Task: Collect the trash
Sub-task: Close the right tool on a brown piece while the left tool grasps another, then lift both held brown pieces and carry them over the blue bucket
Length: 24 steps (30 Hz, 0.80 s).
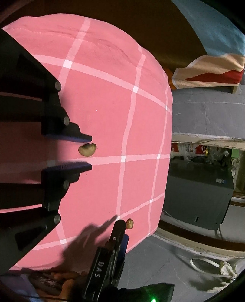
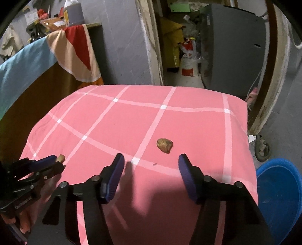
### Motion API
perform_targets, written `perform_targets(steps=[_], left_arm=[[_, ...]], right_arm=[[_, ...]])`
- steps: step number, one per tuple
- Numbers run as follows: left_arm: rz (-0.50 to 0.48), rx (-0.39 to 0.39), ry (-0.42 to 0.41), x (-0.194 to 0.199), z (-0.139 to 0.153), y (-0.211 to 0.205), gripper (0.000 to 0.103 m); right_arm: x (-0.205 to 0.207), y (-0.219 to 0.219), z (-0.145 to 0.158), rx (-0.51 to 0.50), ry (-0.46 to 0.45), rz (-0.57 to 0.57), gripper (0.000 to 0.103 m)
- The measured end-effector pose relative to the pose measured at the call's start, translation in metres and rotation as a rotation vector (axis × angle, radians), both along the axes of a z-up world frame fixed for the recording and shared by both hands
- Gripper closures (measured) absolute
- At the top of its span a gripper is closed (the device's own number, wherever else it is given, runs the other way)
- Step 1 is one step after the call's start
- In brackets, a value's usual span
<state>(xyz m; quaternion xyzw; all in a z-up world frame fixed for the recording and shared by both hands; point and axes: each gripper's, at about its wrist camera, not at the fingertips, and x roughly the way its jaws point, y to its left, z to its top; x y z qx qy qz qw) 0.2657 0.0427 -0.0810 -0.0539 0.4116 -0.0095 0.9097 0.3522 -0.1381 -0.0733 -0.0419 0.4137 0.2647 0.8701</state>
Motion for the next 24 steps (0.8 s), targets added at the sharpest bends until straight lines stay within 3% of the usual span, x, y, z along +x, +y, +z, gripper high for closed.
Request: perform_targets(steps=[9, 17, 24], left_arm=[[-0.006, -0.054, 0.024, 0.017, 0.002, 0.001, 0.094], [-0.014, -0.077, 0.020, 0.020, 0.003, 0.002, 0.095], [-0.032, -0.086, 0.015, 0.018, 0.003, 0.000, 0.095]], right_arm=[[0.019, 0.006, -0.003, -0.024, 0.030, 0.020, 0.069], [0.027, 0.010, -0.004, -0.038, 0.047, 0.029, 0.086], [0.008, 0.009, -0.004, -0.027, 0.045, 0.075, 0.087]])
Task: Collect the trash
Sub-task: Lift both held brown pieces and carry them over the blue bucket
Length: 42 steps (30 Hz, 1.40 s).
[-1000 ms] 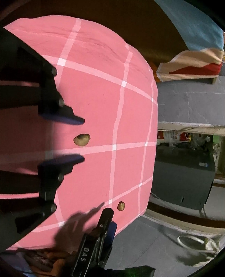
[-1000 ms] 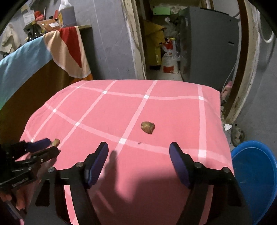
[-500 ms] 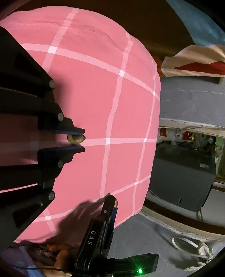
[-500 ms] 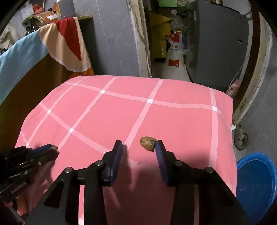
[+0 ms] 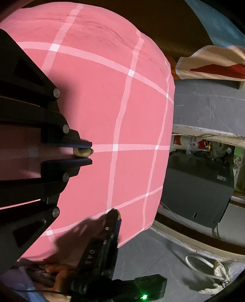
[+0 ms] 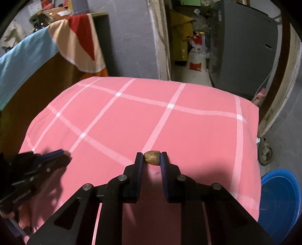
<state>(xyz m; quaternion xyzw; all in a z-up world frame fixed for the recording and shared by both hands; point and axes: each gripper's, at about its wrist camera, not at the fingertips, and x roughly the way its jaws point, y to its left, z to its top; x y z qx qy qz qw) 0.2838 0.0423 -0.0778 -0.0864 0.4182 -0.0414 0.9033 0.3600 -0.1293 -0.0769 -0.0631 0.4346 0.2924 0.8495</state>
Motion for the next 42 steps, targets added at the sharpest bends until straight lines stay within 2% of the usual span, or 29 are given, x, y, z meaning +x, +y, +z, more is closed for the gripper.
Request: perform_targets(steps=[7, 10, 14, 22, 34, 42], left_arm=[[-0.032, -0.041, -0.021, -0.015, 0.003, -0.009, 0.095], [-0.031, -0.049, -0.029, -0.023, 0.006, -0.014, 0.095], [-0.032, -0.070, -0.058, -0.033, 0.013, -0.022, 0.096], [-0.067, -0.110, -0.260, -0.056, 0.057, -0.042, 0.095], [-0.183, -0.137, -0.522, -0.080, 0.121, -0.094, 0.095], [-0.260, -0.148, -0.601, -0.086, 0.140, -0.139, 0.095]], right_arm=[[-0.040, -0.009, 0.004, 0.065, -0.033, 0.018, 0.087], [-0.060, -0.020, 0.011, 0.125, -0.079, -0.013, 0.087], [-0.088, -0.031, 0.027, 0.176, -0.184, -0.036, 0.087], [-0.130, -0.054, 0.071, 0.258, -0.413, -0.087, 0.087], [-0.164, -0.113, 0.110, 0.354, -0.617, -0.233, 0.087], [-0.185, -0.161, 0.126, 0.329, -0.725, -0.345, 0.087]])
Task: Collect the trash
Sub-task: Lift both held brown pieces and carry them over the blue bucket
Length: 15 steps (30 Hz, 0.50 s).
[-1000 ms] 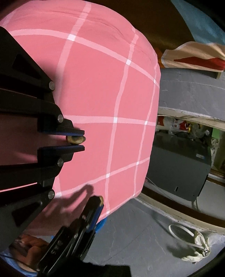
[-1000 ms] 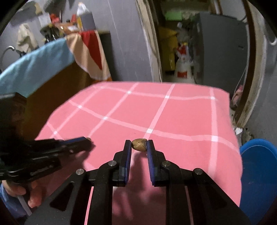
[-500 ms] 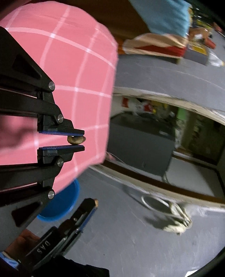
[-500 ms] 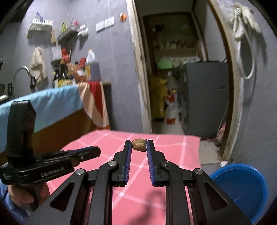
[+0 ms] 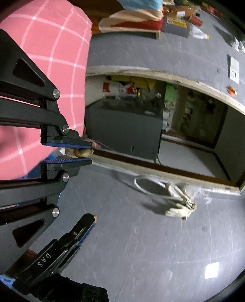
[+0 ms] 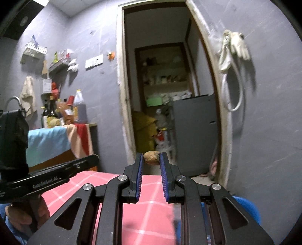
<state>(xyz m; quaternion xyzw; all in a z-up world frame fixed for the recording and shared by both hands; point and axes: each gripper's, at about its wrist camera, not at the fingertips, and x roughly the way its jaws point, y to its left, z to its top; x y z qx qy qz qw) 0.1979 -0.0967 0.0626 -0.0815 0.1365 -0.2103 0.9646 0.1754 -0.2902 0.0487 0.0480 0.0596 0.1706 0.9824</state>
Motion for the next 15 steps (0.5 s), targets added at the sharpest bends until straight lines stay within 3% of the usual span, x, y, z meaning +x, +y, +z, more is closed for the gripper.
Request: perform_targets(steps=[15], left_arm=[[-0.126, 0.036, 0.020, 0.017, -0.012, -0.068, 0.095]], right_arm=[[-0.011, -0.064, -0.017, -0.007, 0.032, -0.156, 0.087]])
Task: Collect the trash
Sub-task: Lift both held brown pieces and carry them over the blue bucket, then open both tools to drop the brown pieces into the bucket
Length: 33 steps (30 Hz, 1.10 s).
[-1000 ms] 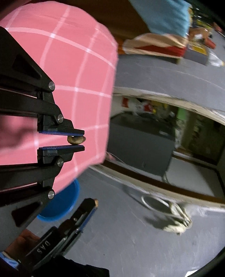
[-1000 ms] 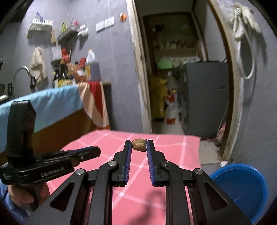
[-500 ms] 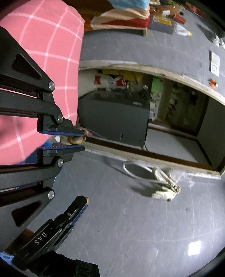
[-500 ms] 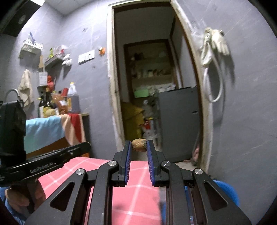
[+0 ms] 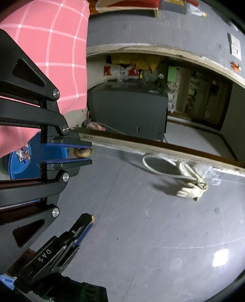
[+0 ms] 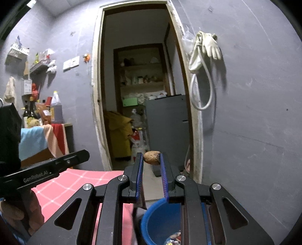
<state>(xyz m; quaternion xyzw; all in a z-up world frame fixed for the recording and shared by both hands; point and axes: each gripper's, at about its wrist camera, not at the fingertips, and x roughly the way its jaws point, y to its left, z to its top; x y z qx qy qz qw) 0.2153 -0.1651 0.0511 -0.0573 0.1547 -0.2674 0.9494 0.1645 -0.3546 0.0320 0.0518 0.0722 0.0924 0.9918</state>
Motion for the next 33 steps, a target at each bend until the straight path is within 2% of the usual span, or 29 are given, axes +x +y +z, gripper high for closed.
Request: perform_targets(steps=[16, 26, 30, 33], left_arm=[[-0.095, 0.063, 0.156, 0.040, -0.049, -0.047, 0.095], [-0.126, 0.098, 0.288, 0.066, -0.077, -0.061, 0.095], [-0.144, 0.073, 0.368, 0.076, -0.088, -0.064, 0.089], [-0.135, 0.059, 0.380, 0.079, -0.090, -0.062, 0.076]], right_arm=[[0.023, -0.030, -0.051, 0.045, 0.181, -0.049, 0.086], [0.037, -0.042, -0.068, 0.085, 0.273, -0.083, 0.086], [0.041, -0.045, -0.071, 0.099, 0.301, -0.108, 0.085], [0.044, -0.047, -0.070, 0.112, 0.313, -0.121, 0.081]])
